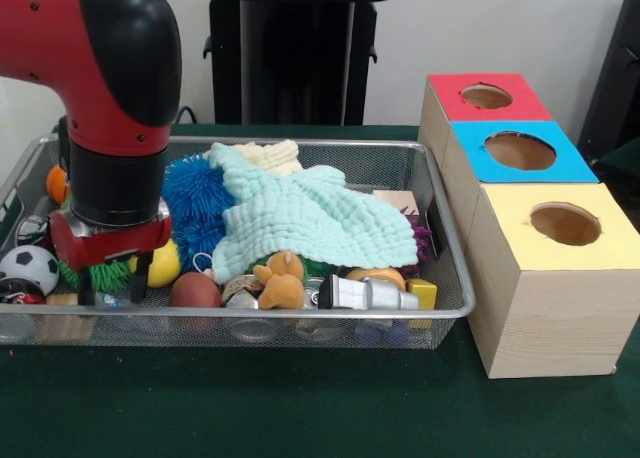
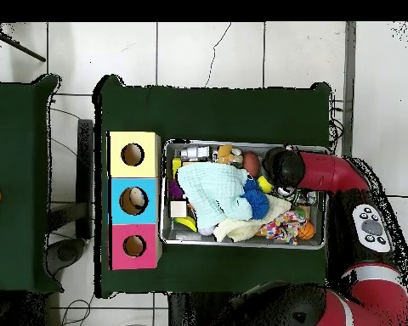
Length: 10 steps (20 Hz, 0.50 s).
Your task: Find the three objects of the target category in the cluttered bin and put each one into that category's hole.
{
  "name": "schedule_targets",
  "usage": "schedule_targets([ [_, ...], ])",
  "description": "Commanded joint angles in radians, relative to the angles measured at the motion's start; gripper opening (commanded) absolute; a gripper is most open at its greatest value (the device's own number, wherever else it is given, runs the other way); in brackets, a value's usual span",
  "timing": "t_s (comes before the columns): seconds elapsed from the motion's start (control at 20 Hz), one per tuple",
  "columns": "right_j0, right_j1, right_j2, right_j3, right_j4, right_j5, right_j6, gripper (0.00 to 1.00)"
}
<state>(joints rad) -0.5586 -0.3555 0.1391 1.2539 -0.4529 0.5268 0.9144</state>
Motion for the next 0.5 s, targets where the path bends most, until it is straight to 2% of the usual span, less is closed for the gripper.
schedule_targets([
  [0.05,-0.006,0.081,0.089,-0.018,0.020,-0.058,0.116,1.00],
  [0.5,0.011,0.121,0.077,-0.032,0.021,-0.090,0.147,1.00],
])
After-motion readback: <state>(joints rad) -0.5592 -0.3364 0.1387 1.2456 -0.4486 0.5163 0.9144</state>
